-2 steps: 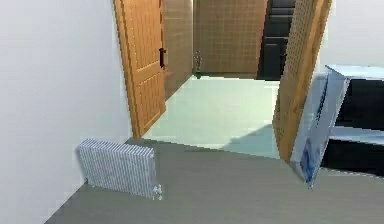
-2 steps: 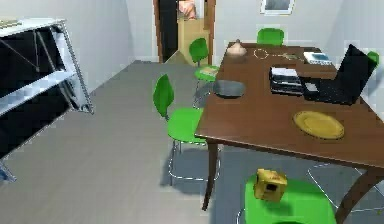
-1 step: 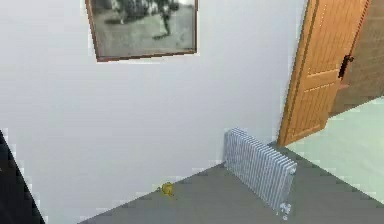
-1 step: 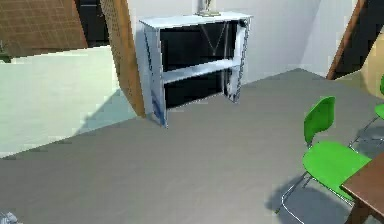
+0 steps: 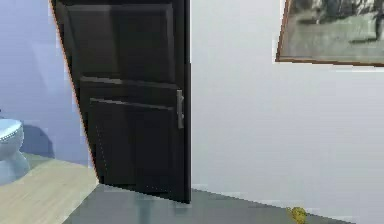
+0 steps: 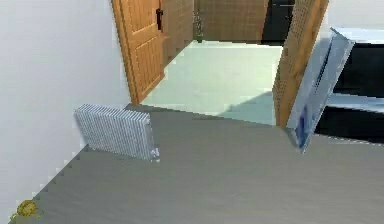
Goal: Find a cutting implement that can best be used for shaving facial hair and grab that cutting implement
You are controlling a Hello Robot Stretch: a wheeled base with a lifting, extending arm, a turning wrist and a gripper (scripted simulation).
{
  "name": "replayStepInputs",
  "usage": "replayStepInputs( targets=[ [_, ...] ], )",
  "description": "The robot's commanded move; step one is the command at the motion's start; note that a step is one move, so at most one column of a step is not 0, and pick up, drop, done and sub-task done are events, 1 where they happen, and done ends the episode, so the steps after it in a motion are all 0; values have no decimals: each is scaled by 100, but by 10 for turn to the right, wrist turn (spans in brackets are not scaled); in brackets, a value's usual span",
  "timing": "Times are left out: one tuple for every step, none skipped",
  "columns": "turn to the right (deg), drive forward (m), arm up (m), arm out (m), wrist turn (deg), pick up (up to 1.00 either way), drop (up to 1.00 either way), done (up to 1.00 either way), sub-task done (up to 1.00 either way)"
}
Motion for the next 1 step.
replayStepInputs(
  targets=[
    [-390,0,0,0,0,0,0,0,0]
  ],
)
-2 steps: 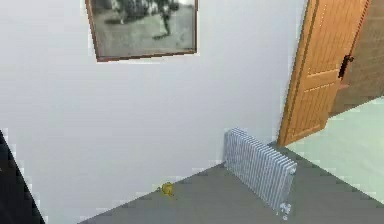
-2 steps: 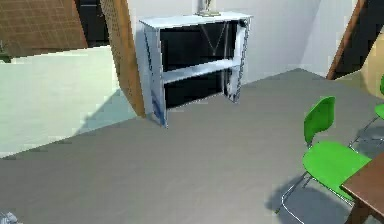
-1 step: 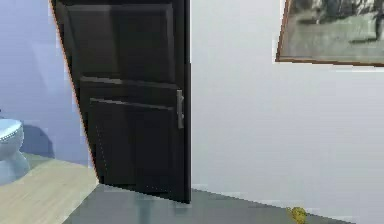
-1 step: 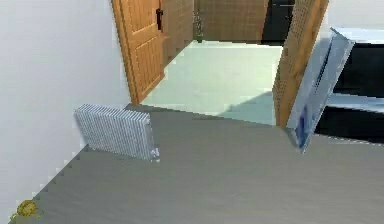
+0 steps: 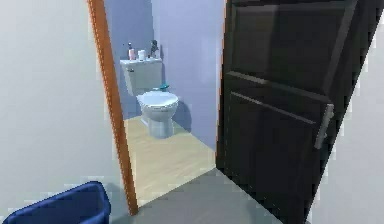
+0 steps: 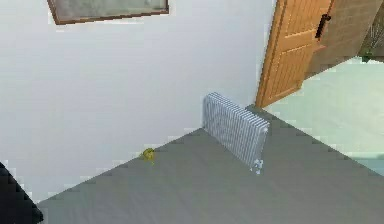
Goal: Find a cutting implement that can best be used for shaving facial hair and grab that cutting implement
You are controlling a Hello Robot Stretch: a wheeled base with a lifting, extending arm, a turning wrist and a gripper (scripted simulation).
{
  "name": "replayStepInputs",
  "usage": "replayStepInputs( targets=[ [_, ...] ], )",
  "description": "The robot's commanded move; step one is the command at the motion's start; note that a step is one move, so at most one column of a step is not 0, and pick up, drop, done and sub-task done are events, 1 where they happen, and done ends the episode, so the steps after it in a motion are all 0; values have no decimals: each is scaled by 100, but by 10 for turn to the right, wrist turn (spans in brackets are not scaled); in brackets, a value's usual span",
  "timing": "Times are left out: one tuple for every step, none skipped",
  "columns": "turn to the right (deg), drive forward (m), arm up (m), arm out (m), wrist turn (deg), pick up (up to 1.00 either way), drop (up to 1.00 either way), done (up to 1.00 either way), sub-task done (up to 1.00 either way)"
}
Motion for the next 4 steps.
replayStepInputs(
  targets=[
    [0,100,0,0,0,0,0,0,0],
    [0,25,0,0,0,0,0,0,0],
    [-300,0,0,0,0,0,0,0,0],
    [0,45,0,0,0,0,0,0,0]
  ],
)
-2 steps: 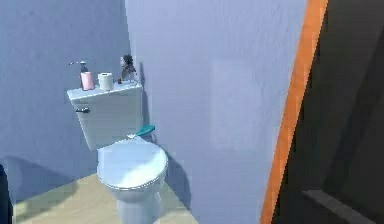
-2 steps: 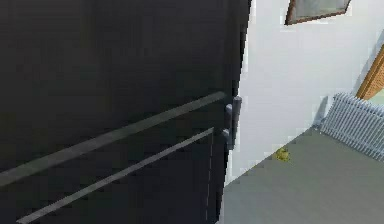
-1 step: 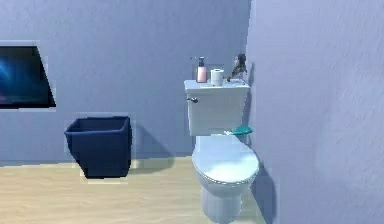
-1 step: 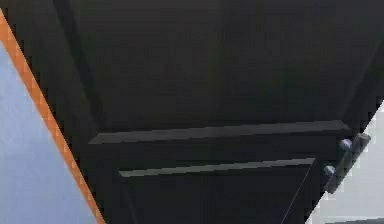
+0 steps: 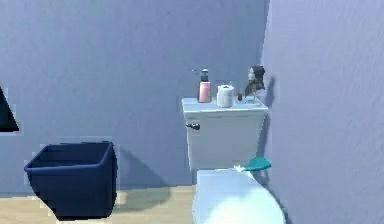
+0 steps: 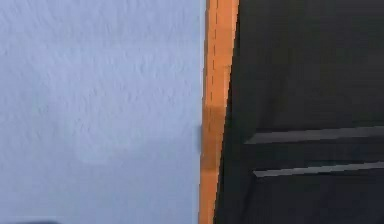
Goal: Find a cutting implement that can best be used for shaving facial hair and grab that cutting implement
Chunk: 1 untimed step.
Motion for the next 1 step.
replayStepInputs(
  targets=[
    [-450,0,0,0,0,0,0,0,0]
  ],
)
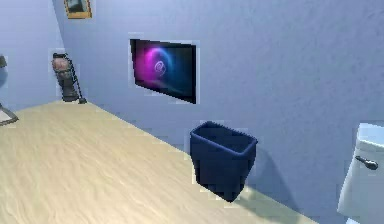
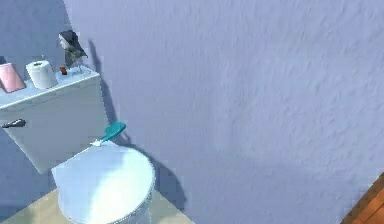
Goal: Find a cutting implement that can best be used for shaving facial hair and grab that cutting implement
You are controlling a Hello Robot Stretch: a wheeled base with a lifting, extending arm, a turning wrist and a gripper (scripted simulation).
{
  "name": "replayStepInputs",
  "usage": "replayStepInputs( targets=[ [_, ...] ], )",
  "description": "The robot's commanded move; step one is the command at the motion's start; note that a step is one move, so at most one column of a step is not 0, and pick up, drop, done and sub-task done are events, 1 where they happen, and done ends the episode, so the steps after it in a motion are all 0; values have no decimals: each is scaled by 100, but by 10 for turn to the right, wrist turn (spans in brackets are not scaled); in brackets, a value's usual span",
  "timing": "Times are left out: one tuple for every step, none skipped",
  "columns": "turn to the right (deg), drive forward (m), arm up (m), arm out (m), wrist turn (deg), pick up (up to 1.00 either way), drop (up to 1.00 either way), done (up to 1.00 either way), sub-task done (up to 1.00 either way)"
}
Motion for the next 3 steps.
replayStepInputs(
  targets=[
    [-210,0,0,0,0,0,0,0,0],
    [0,100,0,0,0,0,0,0,0],
    [-270,0,0,0,0,0,0,0,0]
  ],
)
